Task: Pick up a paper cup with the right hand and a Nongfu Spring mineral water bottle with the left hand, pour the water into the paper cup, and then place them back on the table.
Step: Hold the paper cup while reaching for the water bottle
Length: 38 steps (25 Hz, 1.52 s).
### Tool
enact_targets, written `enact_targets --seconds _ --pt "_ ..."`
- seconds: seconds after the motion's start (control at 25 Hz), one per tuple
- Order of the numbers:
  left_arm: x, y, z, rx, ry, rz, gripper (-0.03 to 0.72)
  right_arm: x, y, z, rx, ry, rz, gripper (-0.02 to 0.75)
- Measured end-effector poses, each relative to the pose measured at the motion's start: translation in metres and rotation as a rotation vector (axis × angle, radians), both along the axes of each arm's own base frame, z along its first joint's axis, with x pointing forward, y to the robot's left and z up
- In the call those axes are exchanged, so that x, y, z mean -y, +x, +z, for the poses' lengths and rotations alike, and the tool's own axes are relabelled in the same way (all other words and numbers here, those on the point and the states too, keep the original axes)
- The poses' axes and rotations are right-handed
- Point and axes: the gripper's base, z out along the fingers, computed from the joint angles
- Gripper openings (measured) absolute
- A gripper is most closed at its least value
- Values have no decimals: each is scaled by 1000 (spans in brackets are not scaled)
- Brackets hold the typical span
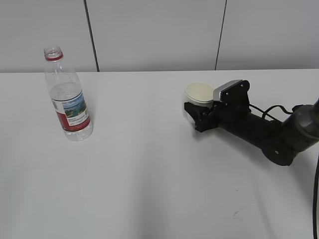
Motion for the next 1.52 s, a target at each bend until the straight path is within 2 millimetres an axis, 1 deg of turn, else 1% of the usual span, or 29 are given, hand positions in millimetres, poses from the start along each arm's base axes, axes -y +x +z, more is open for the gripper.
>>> enact_targets --seconds 0.36,0.44,0.6,0.68,0.8,0.92,1.04,1.16,1.28,1.4,1.52 --pt "0 0 0 0 0 0 526 -4 -2 0 -6 -1 50 520" --pt "0 0 0 0 0 0 526 -6 -3 8 -2 7 75 519" --pt "0 0 0 0 -1 -1 526 -11 -4 33 36 14 142 519" --pt "1 0 0 -1 -9 -7 526 -13 -4 42 48 11 165 519" --pt "2 6 1 -27 -14 -12 526 -19 -6 53 59 9 191 519" --pt "5 15 7 -37 -13 -46 526 -31 -9 63 54 -15 217 519" --pt "7 26 21 38 -10 -74 529 -47 -14 70 54 -23 256 519" --pt "8 40 28 78 18 -85 531 -58 -17 74 41 -16 280 519" --pt "9 58 35 120 46 -103 533 -61 -19 77 37 -14 287 519" --pt "11 81 40 162 15 -112 547 -61 -19 75 23 -25 285 519" --pt "14 104 30 148 1 -125 559 -61 -19 75 16 -30 282 519"
